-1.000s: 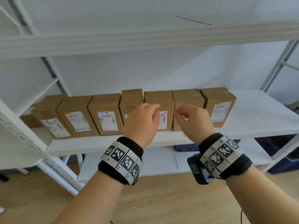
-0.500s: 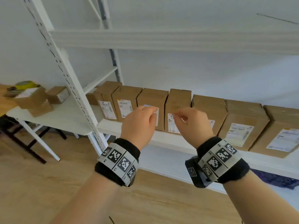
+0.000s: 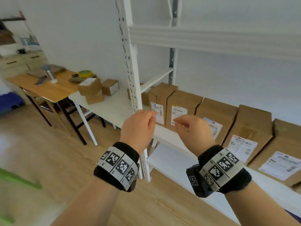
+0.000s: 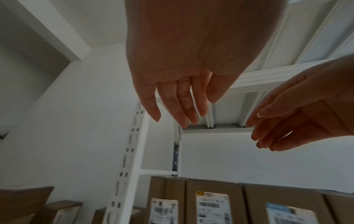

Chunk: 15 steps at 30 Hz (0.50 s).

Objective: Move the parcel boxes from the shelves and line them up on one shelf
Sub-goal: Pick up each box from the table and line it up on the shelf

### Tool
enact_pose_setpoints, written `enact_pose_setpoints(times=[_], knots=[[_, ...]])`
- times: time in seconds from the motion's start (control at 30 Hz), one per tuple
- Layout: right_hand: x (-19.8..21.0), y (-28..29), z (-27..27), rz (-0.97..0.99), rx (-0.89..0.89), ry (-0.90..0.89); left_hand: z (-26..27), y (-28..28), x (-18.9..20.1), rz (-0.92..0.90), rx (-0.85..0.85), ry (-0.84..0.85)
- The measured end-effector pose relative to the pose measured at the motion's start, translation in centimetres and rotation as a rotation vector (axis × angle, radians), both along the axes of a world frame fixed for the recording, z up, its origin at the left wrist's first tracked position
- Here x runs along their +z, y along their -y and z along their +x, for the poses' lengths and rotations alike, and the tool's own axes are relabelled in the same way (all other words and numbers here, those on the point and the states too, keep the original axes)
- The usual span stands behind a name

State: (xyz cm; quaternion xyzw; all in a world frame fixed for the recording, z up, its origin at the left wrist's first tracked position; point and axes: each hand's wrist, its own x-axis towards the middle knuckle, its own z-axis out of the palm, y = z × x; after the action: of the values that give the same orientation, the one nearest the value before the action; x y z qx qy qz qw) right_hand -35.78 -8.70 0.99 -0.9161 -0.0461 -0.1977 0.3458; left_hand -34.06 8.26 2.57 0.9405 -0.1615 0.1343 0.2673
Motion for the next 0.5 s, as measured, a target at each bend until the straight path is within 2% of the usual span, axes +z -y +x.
enact_pose_setpoints(times=[0.33,0.5], knots=[[0.3,-17.9,12.3,0.06,0.063,0.022,11.6,-17.0,0.6,0.027,0.034,0.041],[-0.2,-23.5,17.1,0.056,0.047,-0.021,16.7,-22.4,0.0,0.062,0.022,0.01]])
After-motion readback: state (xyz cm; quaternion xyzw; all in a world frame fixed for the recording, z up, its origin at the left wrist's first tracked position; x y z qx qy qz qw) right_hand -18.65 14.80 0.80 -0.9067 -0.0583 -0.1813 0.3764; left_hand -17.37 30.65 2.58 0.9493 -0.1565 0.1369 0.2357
